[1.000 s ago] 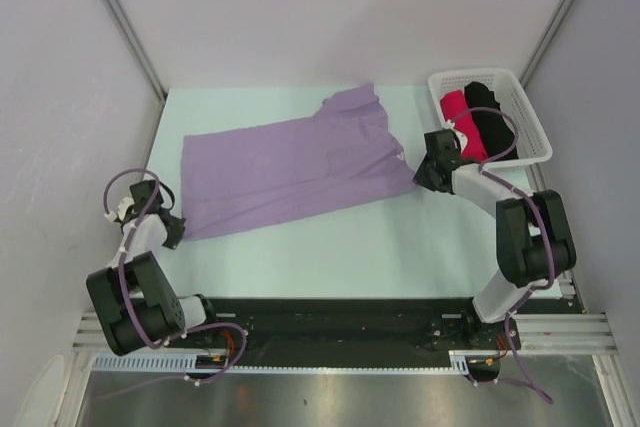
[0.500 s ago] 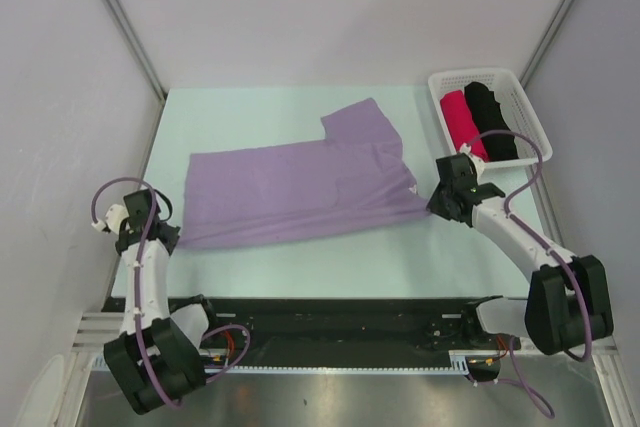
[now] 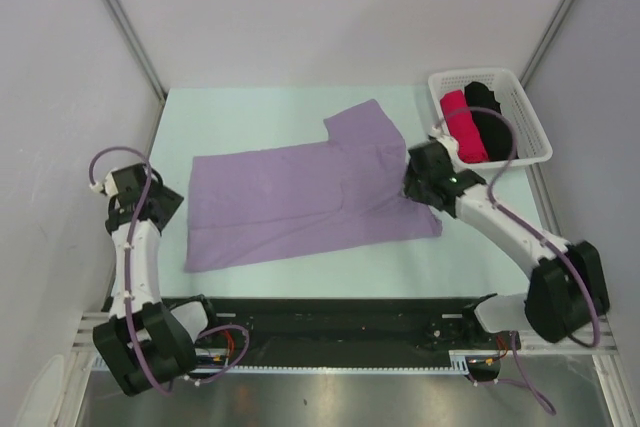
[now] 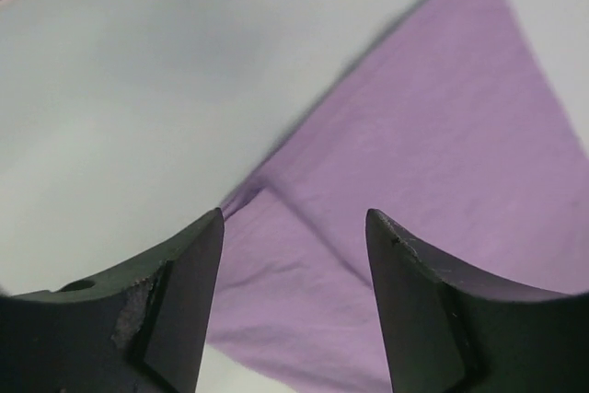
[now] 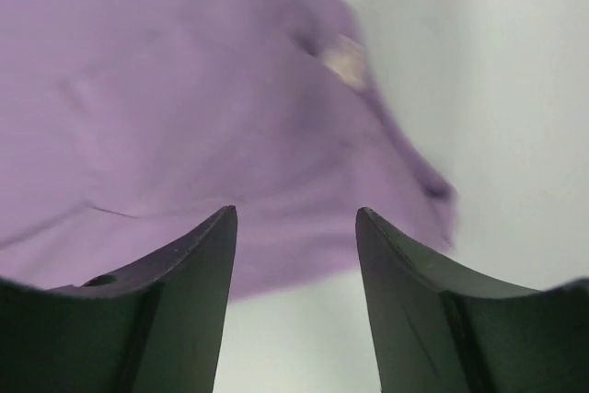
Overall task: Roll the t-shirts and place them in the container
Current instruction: Fold the T-shirt at the center of the board.
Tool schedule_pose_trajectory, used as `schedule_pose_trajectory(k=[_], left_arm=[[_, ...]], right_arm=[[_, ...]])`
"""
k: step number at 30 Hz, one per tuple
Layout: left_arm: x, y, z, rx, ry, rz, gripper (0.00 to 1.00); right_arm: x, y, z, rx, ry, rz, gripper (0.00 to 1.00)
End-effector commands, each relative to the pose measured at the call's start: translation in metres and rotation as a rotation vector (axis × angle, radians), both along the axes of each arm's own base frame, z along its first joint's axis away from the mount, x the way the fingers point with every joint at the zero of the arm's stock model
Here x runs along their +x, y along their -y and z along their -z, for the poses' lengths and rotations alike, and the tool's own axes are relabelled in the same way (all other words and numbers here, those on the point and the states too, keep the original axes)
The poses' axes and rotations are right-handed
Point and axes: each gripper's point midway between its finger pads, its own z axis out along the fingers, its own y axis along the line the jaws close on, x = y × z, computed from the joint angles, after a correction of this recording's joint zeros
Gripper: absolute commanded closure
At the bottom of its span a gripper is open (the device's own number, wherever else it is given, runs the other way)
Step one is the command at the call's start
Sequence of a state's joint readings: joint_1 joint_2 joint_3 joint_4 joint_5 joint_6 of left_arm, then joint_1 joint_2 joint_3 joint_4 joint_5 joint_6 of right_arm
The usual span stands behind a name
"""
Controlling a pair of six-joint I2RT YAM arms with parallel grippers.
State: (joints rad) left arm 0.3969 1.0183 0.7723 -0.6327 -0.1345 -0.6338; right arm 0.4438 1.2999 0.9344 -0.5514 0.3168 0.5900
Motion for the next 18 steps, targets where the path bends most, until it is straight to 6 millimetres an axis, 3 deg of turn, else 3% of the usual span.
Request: schedule_pose_trajectory(k=[1,3,4,5,8,10,11,12,14,18], left_arm=[[0.070,0.034,-0.051,0.019,0.184,0.300,0.32],[0.089,0.062,-0.058,0.030,0.183,0.432,0.31],[0.095,0.072,-0.059,0.025,0.189,0.479,0.31],[0.101,0.092,-0.056,0.002,0.190,0.556,0.31],[0.107,0.113,-0.055,-0.026,0.193,0.640,0.31],[0.107,0.115,-0.049,-0.027,0.187,0.651,0.31],[0.107,0.113,-0.047,-0.021,0.183,0.650,0.31],[0.105,0.113,-0.044,-0.019,0.181,0.648,0.31],[0.105,0.113,-0.040,-0.016,0.180,0.651,0.31],[0.101,0.115,-0.031,-0.028,0.175,0.658,0.31]], right_arm=[[0.074,-0.078,-0.021,-0.045,0.122,-0.141,0.45],[0.088,-0.102,-0.013,-0.074,0.112,-0.173,0.46],[0.100,-0.116,-0.023,-0.057,0.138,-0.186,0.47],[0.105,-0.123,-0.001,-0.072,0.100,-0.194,0.47],[0.121,-0.153,0.015,-0.054,0.086,-0.232,0.48],[0.124,-0.163,0.026,-0.069,0.053,-0.242,0.52],[0.128,-0.171,0.022,-0.067,0.057,-0.248,0.53],[0.129,-0.174,0.038,-0.083,0.028,-0.252,0.54],[0.130,-0.181,0.042,-0.083,0.020,-0.261,0.56],[0.125,-0.185,0.060,-0.093,-0.009,-0.261,0.59]])
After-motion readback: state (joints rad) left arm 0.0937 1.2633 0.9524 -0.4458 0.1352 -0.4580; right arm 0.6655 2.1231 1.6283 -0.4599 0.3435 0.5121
